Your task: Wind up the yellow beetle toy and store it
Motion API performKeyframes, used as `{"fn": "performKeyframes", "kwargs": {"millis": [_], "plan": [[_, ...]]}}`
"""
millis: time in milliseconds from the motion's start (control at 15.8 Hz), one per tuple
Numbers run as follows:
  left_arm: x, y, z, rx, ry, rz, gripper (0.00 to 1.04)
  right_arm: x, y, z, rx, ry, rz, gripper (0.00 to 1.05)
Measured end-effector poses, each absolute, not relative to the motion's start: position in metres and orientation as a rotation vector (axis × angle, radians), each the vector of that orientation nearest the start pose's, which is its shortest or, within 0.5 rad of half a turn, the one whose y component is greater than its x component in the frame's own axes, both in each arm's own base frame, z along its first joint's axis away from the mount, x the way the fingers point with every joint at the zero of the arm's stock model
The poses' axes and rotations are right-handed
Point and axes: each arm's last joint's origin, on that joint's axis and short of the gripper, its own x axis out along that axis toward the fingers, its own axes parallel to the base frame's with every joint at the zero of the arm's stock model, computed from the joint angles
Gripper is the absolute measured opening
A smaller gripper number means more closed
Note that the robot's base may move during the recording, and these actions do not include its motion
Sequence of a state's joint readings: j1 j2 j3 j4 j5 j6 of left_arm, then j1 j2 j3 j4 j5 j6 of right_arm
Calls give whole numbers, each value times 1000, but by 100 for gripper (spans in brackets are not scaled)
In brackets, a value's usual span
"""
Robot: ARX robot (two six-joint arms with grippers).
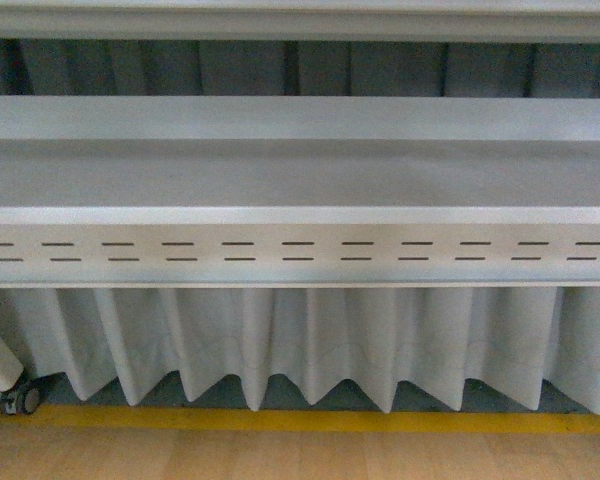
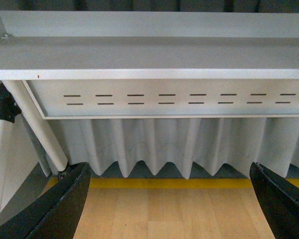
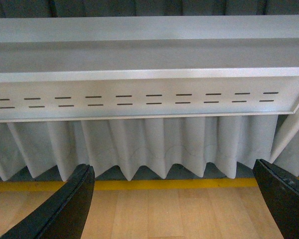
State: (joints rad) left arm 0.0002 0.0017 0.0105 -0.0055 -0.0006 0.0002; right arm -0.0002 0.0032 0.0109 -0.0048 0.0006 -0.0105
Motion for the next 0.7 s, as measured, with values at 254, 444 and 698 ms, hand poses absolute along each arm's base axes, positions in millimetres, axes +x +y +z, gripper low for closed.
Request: {"fn": "performKeyframes", "kwargs": {"millis": [254, 444, 698], "plan": [[97, 0, 166, 0, -3, 1, 98, 97, 0, 166, -10, -2, -1, 98], [97, 0, 166, 0, -3, 1, 98, 97, 0, 167, -10, -3, -1, 98], [97, 0, 166, 0, -3, 1, 98, 97, 0, 167, -10, -3, -1, 98]]}}
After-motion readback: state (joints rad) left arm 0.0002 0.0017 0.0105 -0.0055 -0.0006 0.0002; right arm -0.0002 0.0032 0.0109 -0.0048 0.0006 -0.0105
